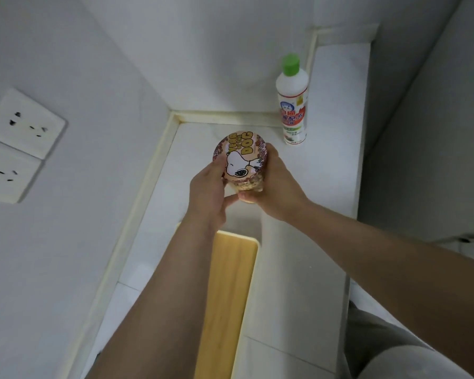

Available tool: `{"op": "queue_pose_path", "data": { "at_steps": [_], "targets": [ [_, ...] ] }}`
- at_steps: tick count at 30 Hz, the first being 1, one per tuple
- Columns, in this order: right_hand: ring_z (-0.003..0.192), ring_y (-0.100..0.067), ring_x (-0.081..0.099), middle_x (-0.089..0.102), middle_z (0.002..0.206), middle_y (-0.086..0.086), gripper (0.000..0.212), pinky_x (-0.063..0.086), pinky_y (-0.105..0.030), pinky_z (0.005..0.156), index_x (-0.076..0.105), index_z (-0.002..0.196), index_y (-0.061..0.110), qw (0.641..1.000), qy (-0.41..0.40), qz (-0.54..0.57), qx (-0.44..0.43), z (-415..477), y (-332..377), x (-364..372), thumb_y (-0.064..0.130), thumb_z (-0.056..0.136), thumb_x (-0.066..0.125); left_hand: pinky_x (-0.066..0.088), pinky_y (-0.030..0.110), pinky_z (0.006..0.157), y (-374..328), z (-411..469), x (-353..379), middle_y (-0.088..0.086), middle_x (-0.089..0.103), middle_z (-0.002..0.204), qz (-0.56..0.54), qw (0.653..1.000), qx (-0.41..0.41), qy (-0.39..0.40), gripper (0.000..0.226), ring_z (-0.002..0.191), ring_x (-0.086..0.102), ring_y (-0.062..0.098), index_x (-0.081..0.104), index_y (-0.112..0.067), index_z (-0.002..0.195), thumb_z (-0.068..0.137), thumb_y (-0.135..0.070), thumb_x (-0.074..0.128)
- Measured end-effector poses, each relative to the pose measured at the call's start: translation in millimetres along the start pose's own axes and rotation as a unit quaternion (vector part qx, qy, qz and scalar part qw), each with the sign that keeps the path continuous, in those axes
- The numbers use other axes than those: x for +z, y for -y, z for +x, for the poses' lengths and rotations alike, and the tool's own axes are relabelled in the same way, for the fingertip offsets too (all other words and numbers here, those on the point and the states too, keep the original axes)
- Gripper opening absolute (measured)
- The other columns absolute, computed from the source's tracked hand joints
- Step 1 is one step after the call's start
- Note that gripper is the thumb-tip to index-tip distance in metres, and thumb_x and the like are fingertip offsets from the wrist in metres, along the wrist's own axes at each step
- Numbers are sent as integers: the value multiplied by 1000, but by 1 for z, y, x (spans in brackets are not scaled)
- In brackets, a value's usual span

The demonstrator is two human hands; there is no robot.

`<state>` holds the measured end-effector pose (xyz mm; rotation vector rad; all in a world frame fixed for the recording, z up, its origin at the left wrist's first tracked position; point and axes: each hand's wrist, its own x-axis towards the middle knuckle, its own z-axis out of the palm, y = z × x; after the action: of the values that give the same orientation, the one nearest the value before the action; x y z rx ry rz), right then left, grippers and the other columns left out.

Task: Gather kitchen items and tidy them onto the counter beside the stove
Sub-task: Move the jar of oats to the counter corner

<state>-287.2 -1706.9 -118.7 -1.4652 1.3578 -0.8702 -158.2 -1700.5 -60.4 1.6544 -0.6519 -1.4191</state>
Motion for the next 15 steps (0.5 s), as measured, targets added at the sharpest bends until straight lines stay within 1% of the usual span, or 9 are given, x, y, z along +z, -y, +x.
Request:
{"op": "queue_pose_path", "data": {
  "at_steps": [2, 4, 5, 9, 11, 13, 15],
  "targets": [
    [124, -16, 51, 51, 132, 1, 93, 50, -42, 98, 32, 137, 20, 1000, -20, -2, 6, 13, -8, 8, 21, 62, 86, 59, 50, 83, 0, 15, 3, 1, 75, 109, 1, 1000, 4, -6, 29, 102, 69, 16, 72, -15, 115, 100, -34, 55],
    [126, -16, 50, 50, 133, 0, 92, 50, -42, 99, 32, 137, 20, 999, -33, -6, 11, 23, -16, 12, 21, 63, 85, 60, 46, 79, 1, 29, 6, 1, 76, 106, 8, 1000, 8, -12, 28, 91, 69, 13, 73, -15, 113, 100, -32, 55],
    [126, -17, 50, 50, 133, -1, 91, 50, -42, 99, 32, 137, 19, 999, -35, -8, 12, 28, -18, 12, 20, 63, 85, 60, 45, 79, 1, 35, 8, 1, 76, 105, 12, 1000, 8, -13, 28, 90, 70, 13, 73, -16, 113, 100, -32, 54],
    [124, -18, 49, 49, 134, -4, 89, 49, -39, 100, 33, 139, 15, 999, -42, -20, 7, 42, -27, 12, 15, 67, 84, 60, 47, 84, 3, 50, 11, 2, 75, 110, 18, 1000, 6, -19, 29, 107, 68, 19, 71, -18, 117, 101, -33, 52],
    [125, -16, 47, 47, 135, -3, 90, 47, -34, 100, 32, 141, 16, 999, -42, -25, 8, 46, -30, 12, 15, 68, 85, 59, 47, 85, 3, 54, 13, 2, 75, 110, 14, 1000, 3, -24, 29, 109, 67, 20, 71, -17, 117, 102, -33, 52],
    [123, -13, 49, 47, 137, 0, 90, 47, -28, 96, 32, 141, 19, 999, -40, -25, 16, 49, -31, 12, 17, 69, 86, 58, 48, 87, 2, 57, 15, 2, 74, 110, 10, 1000, 2, -24, 28, 110, 67, 20, 71, -18, 116, 102, -32, 51],
    [119, -12, 52, 49, 136, 1, 89, 50, -29, 94, 32, 140, 20, 998, -47, -19, 24, 50, -32, 13, 19, 69, 86, 59, 46, 87, 0, 60, 17, 2, 74, 111, 12, 1000, 4, -22, 27, 110, 66, 19, 71, -18, 116, 102, -31, 52]
  ]
}}
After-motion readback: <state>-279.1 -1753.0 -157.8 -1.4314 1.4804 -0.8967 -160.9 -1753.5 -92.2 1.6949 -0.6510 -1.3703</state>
